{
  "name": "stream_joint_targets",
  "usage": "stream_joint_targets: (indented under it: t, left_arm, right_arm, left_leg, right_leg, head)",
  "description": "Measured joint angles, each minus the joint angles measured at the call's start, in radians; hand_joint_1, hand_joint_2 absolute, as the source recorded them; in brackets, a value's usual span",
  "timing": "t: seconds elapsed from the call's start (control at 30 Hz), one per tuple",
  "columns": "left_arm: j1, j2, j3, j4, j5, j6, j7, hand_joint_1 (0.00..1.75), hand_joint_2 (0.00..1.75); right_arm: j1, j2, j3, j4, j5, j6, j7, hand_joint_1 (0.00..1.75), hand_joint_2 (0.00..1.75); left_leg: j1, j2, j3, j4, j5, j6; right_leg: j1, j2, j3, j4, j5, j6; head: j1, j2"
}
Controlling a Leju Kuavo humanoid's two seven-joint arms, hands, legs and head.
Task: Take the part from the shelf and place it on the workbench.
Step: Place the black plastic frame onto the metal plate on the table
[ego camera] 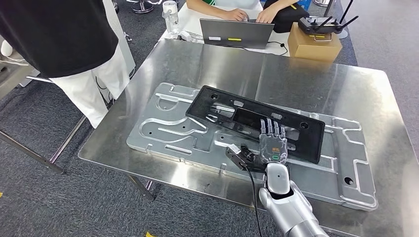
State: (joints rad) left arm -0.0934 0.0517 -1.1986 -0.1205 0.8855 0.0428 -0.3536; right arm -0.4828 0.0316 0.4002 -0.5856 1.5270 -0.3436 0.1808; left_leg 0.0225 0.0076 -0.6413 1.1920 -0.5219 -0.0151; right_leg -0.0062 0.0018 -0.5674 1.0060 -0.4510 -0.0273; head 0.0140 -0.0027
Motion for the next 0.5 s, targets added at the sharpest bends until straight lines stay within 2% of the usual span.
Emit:
stream_joint_targets:
  t: [0.07,0.1,0.17,0.23,0.27,0.3,0.37,0.4,0.43,0.47,0.5]
  left_arm:
    - [-0.001,0.0,0.0,0.0,0.002,0.0,0.0,0.0,0.0]
    - [-0.001,0.0,0.0,0.0,0.003,0.0,0.0,0.0,0.0]
    - [0.0,0.001,0.0,0.0,0.008,-0.003,-0.001,0.0,0.0]
    - [0.0,0.0,0.0,0.0,0.011,-0.008,-0.001,0.0,0.0]
    - [-0.001,0.0,-0.001,0.0,0.012,-0.009,-0.002,0.0,0.0]
    - [-0.002,0.0,-0.001,0.0,0.013,-0.01,-0.002,0.0,0.0]
    - [-0.002,0.0,-0.002,0.0,0.015,-0.01,-0.003,0.0,0.0]
    - [-0.002,0.0,-0.004,0.0,0.016,-0.01,-0.003,0.0,0.0]
    - [-0.002,0.0,-0.006,0.0,0.017,-0.01,-0.003,0.0,0.0]
    - [-0.001,-0.001,-0.007,0.0,0.019,-0.01,-0.003,0.0,0.0]
    - [-0.001,-0.001,-0.009,0.0,0.02,-0.01,-0.003,0.0,0.0]
  right_arm:
    - [0.007,0.002,0.0,0.0,0.002,-0.001,0.0,0.0,0.0]
    - [0.01,0.003,-0.001,0.0,0.004,-0.002,0.0,0.0,0.0]
    - [0.015,0.004,-0.001,0.0,0.009,-0.003,-0.001,0.0,0.0]
    - [0.02,0.005,-0.001,0.0,0.017,-0.004,-0.001,0.0,0.0]
    - [0.023,0.005,-0.001,0.001,0.02,-0.004,-0.001,0.0,0.0]
    - [0.025,0.005,-0.001,0.001,0.023,-0.004,-0.001,0.0,0.0]
    - [0.029,0.006,-0.001,0.001,0.028,-0.005,-0.001,0.0,0.0]
    - [0.032,0.007,-0.001,0.001,0.031,-0.006,-0.001,0.0,0.0]
    - [0.033,0.008,-0.001,0.001,0.034,-0.007,-0.001,0.0,0.0]
    - [0.034,0.009,-0.001,0.001,0.036,-0.007,-0.001,0.0,0.0]
    - [0.033,0.011,-0.001,0.001,0.038,-0.007,-0.001,0.0,0.0]
  left_leg:
    - [-0.004,0.0,0.063,-0.136,0.055,0.01]
    - [-0.007,-0.001,0.08,-0.173,0.066,0.015]
    - [-0.012,-0.002,0.082,-0.186,0.072,0.022]
    - [-0.007,0.0,0.079,-0.193,0.081,0.035]
    - [-0.005,0.002,0.077,-0.197,0.087,0.042]
    - [-0.003,0.003,0.072,-0.2,0.093,0.048]
    - [-0.005,0.005,0.057,-0.199,0.101,0.054]
    - [-0.006,0.005,0.049,-0.198,0.106,0.054]
    - [-0.006,0.005,0.042,-0.196,0.11,0.054]
    - [-0.006,0.004,0.036,-0.195,0.114,0.052]
    - [-0.006,0.003,0.031,-0.193,0.117,0.05]
  right_leg:
    - [0.002,0.002,0.0,0.004,-0.002,0.006]
    - [0.003,0.002,-0.002,0.006,-0.002,0.01]
    - [0.004,0.003,-0.006,0.007,0.003,0.02]
    - [0.003,0.003,-0.01,0.013,-0.005,0.031]
    - [0.002,0.003,-0.018,0.033,-0.027,0.035]
    - [0.001,0.002,-0.034,0.075,-0.062,0.039]
    - [-0.002,0.002,-0.082,0.201,-0.142,0.045]
    - [-0.004,0.001,-0.099,0.255,-0.166,0.048]
    - [-0.005,0.001,-0.101,0.277,-0.169,0.049]
    - [-0.006,0.001,-0.083,0.261,-0.154,0.049]
    - [-0.007,0.001,-0.045,0.205,-0.125,0.048]
  head:
    - [0.0,0.0]
    - [0.0,0.0]
    - [0.0,0.0]
    - [0.0,0.0]
    - [0.001,0.0]
    - [0.001,0.0]
    - [0.002,0.0]
    - [0.002,0.0]
    - [0.002,0.0]
    - [0.002,0.0]
    - [0.002,0.0]
